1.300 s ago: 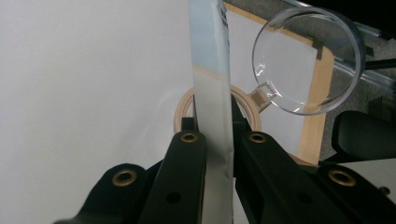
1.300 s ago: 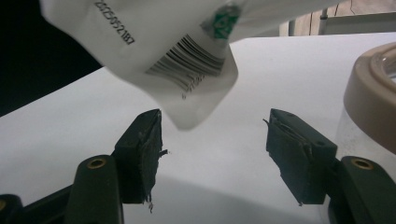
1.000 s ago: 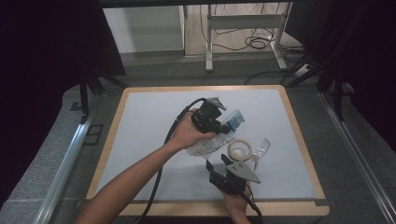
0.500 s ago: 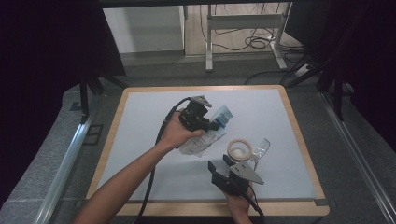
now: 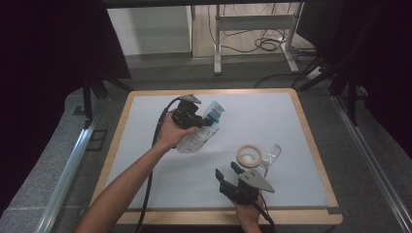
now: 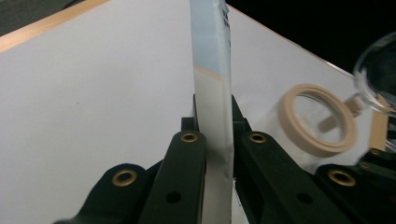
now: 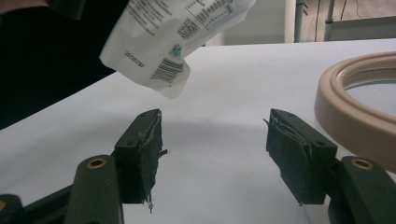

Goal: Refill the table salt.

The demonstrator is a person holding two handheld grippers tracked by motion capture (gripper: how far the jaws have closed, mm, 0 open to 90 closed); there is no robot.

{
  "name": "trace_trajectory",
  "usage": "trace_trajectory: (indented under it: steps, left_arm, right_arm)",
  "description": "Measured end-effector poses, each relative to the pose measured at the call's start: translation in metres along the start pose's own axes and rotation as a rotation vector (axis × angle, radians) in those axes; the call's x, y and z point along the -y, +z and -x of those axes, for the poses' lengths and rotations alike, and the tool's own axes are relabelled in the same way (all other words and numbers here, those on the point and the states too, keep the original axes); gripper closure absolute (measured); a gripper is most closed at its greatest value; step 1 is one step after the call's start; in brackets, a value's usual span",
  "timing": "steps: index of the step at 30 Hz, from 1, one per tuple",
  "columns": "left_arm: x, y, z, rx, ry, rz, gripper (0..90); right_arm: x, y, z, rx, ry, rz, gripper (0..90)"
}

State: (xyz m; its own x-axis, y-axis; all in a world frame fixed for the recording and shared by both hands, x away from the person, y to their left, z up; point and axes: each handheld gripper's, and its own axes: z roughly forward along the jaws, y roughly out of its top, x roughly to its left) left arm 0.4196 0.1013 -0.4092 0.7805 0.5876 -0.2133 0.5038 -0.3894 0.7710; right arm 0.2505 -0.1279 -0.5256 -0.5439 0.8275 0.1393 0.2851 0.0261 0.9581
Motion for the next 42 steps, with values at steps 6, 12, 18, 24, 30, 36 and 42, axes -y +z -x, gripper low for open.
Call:
trace_trajectory:
  steps: [6,12,18,24,30,36,42]
  left_arm:
    - [0.007,0.001,-0.022,-0.039,-0.027,0.032,90.0]
    - [0.01,0.002,-0.039,-0.071,-0.034,0.063,90.0]
    - [0.017,0.007,-0.058,-0.105,-0.054,0.087,90.0]
    - [0.024,0.007,-0.074,-0.145,-0.063,0.12,90.0]
    - [0.035,0.005,-0.083,-0.174,-0.069,0.151,90.0]
    - [0.048,0.001,-0.088,-0.193,-0.082,0.151,90.0]
    - [0.061,-0.012,-0.092,-0.203,-0.087,0.181,89.9]
  right_arm:
    - [0.001,-0.001,-0.002,-0.011,-0.001,-0.004,36.8]
    - [0.001,0.0,-0.002,-0.016,0.003,-0.008,36.9]
    - [0.001,0.0,-0.002,-0.021,0.004,-0.008,36.8]
    - [0.002,-0.001,-0.002,-0.028,0.008,-0.013,36.8]
    - [0.002,-0.001,-0.003,-0.03,0.009,-0.01,36.9]
    - [0.002,-0.001,-0.005,-0.036,0.006,-0.014,36.9]
    - [0.003,-0.001,-0.006,-0.038,0.004,-0.013,36.9]
